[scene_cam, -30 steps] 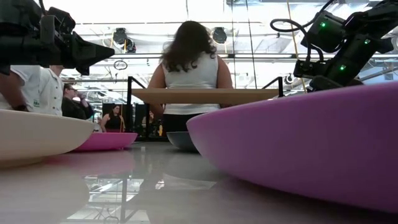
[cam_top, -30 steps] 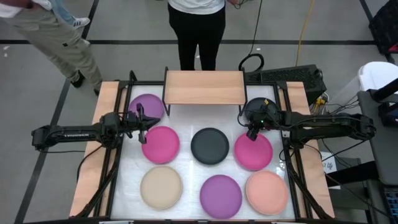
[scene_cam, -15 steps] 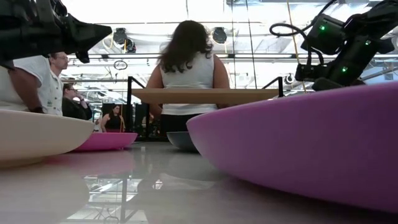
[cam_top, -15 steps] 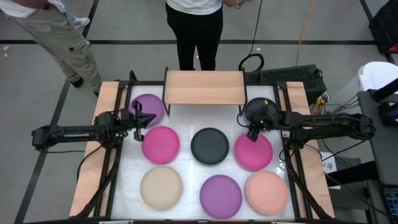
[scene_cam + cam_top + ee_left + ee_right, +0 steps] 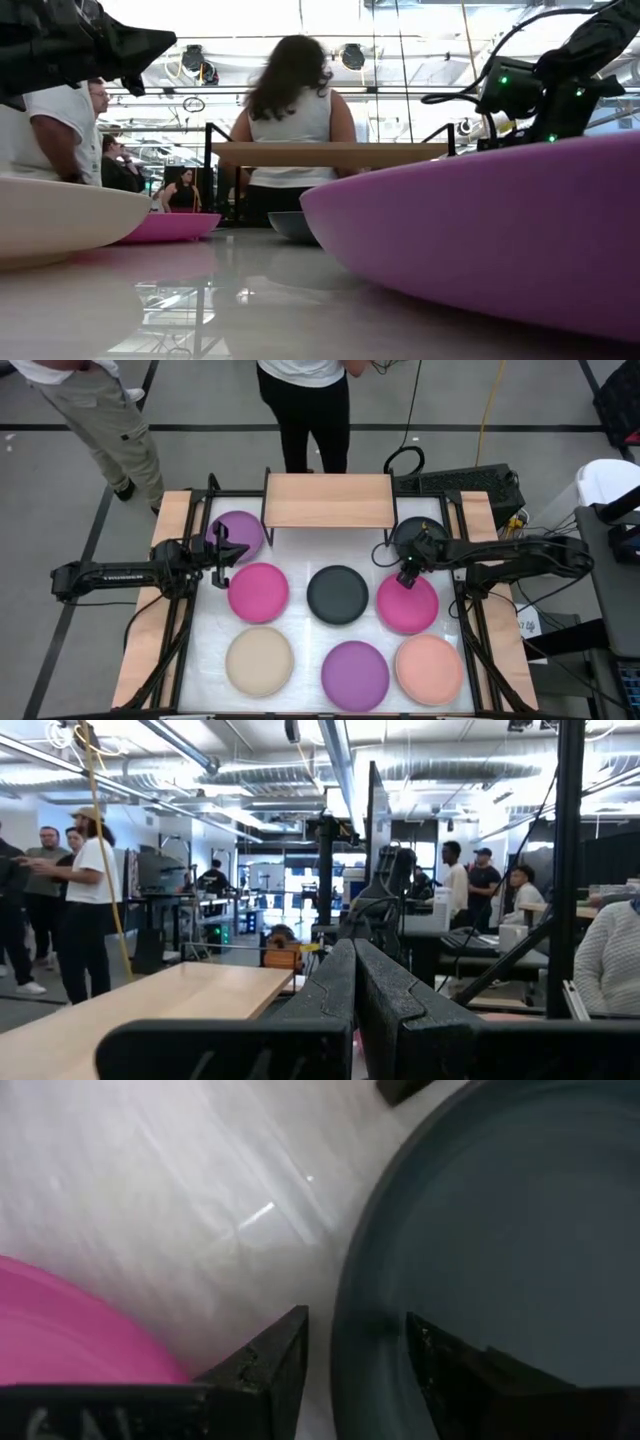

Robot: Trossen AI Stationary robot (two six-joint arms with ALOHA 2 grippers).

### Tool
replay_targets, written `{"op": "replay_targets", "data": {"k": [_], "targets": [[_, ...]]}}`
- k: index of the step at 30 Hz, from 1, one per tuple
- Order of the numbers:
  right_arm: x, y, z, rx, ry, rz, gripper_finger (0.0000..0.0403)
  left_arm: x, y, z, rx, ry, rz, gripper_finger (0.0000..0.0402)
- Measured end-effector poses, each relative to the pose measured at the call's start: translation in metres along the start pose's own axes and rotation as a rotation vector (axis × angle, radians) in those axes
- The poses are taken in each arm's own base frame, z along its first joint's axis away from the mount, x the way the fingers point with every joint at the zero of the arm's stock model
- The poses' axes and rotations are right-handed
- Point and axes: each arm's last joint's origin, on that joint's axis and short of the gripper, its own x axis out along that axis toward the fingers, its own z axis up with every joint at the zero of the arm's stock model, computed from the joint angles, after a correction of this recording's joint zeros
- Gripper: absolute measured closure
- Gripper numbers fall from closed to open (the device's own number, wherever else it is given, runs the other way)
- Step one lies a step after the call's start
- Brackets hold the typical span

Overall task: Place and stack plates onto a shelf
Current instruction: Put the right black plate on the shelf

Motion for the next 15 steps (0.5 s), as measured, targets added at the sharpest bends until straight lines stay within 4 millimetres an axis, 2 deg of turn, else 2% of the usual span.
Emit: {"op": "replay_targets", "data": {"k": [3, 8, 15], "targets": [[0.002, 0.000, 0.000, -0.002, 0.009, -0.002, 0.0292, 0.000, 0.000, 0.000, 0.004, 0.000, 0.000, 0.0398], [-0.001, -0.001, 0.001, -0.015, -0.017, -0.022, 0.0383, 0.000, 0.000, -0.001, 0.003, 0.011, 0.000, 0.0398], [-0.015, -0.006, 0.001, -0.004, -0.101, -0.059, 0.0399, 0.000, 0.000, -0.004, -0.005, 0.045, 0.001, 0.0398]]}}
